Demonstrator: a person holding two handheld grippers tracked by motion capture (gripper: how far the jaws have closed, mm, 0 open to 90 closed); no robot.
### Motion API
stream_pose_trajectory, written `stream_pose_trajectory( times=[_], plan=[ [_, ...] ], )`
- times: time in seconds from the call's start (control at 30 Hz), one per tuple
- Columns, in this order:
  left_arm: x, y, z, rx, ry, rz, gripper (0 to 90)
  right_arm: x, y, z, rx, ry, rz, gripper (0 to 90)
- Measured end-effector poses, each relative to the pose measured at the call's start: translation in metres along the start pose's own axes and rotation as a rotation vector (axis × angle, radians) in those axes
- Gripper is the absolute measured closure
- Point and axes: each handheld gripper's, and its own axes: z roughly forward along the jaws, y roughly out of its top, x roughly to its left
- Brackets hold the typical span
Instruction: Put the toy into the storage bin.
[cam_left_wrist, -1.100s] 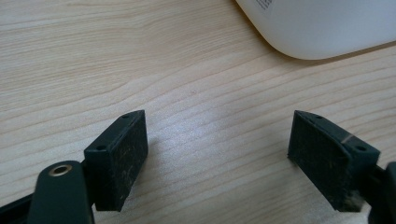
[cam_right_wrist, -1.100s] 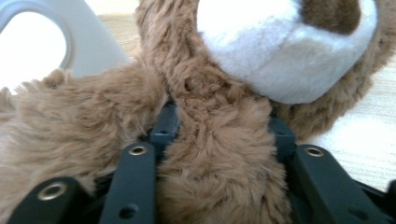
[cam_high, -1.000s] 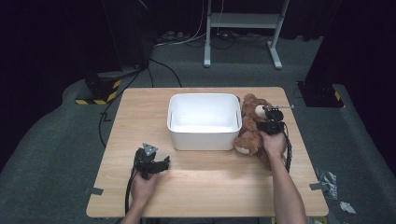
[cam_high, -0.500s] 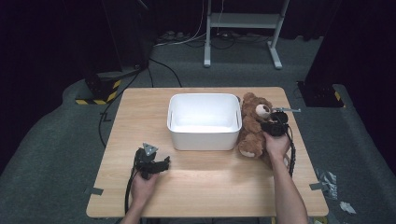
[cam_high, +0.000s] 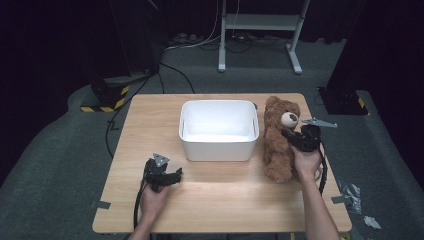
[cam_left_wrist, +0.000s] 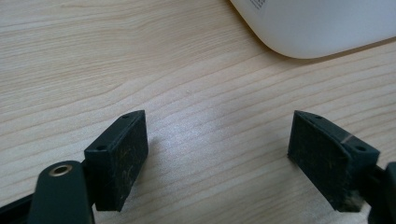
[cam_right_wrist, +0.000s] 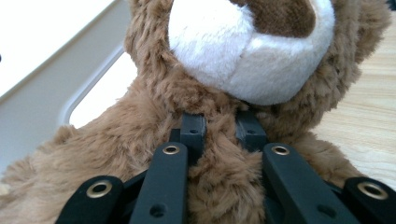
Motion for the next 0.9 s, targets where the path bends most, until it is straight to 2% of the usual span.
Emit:
stream_pose_trajectory(
  times=[0.3,0.5,0.9],
  plan=[
    [0.000,0.000,0.000,0.000,0.000,0.000,20.0,0.004,-0.003,-0.031,-0.073,0.032,-0.029,78.4],
    [0.000,0.000,0.000,0.000,0.000,-0.002,20.0,0.009,-0.006,-0.045,-0.114,0.094,-0.019,78.8],
    [0.000,0.000,0.000,0.000,0.000,-0.001,20.0,0.025,-0.015,-0.066,-0.146,0.149,-0.051,79.0]
  ],
)
